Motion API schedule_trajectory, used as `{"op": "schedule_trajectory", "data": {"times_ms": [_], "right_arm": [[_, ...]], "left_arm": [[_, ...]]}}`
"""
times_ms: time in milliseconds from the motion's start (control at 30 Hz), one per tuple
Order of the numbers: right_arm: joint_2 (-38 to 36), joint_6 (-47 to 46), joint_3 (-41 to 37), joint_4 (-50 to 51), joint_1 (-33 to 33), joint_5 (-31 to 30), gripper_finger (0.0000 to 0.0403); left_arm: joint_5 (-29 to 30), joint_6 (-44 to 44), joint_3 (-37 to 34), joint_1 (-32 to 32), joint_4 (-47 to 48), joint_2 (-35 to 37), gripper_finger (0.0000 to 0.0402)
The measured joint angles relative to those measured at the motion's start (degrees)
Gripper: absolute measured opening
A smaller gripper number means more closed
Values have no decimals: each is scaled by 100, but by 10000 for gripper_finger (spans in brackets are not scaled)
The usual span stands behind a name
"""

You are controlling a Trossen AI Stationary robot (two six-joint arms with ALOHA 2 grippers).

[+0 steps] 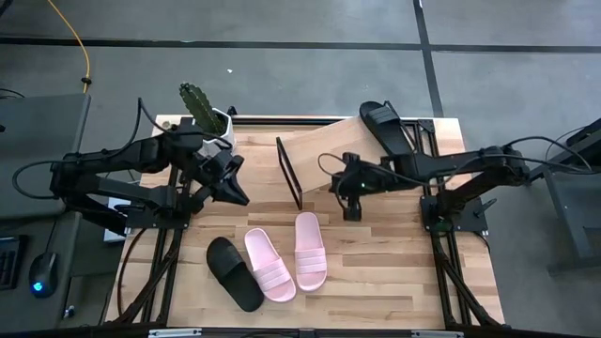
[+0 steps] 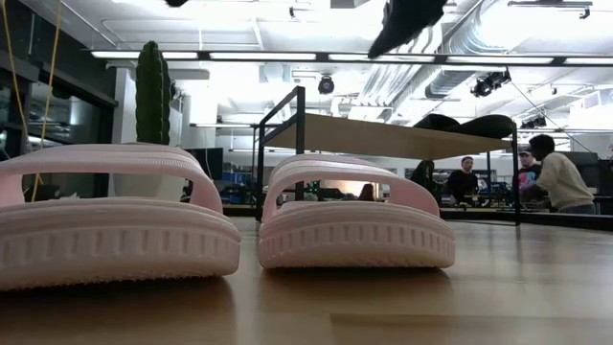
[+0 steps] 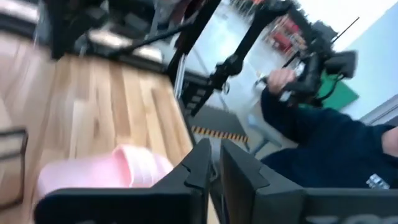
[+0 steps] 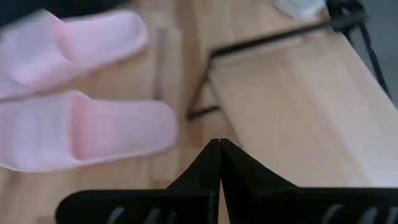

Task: Pick and place slides into the shelf
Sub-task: Put the black slide on the shelf

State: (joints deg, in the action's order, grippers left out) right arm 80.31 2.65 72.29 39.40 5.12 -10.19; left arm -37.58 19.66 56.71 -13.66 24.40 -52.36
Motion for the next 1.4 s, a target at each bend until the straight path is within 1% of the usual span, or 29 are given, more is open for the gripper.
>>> {"op": "schedule_trajectory", "data": {"times_ms": [233, 467, 567, 733, 867, 1067, 1200, 1400], "right_arm": [[2, -282, 0, -566, 726, 207, 0], [4, -286, 0, -964, 1345, 123, 0], [4, -288, 0, -1050, 1548, 118, 0], [109, -283, 0, -1159, 1825, 75, 0], [286, -276, 0, -1208, 1954, -205, 0], [406, -277, -4, -1196, 1970, -228, 0], [409, -286, -4, -1210, 1968, -346, 0], [409, -287, -4, -1231, 1968, -352, 0]], "left_arm": [[141, -148, 0, 308, 1404, -2, 84], [996, -121, 0, 751, 2586, -2, 114], [1264, 171, -71, 950, 2818, 0, 120], [1320, 592, -312, 1186, 2870, 0, 130], [1375, 861, -668, 1271, 2854, 0, 140], [1411, 1215, -1268, 1269, 2842, 0, 160], [1416, 1377, -1665, 1269, 2777, 0, 175], [1258, 1644, -2284, 1269, 2297, 9, 195]]}}
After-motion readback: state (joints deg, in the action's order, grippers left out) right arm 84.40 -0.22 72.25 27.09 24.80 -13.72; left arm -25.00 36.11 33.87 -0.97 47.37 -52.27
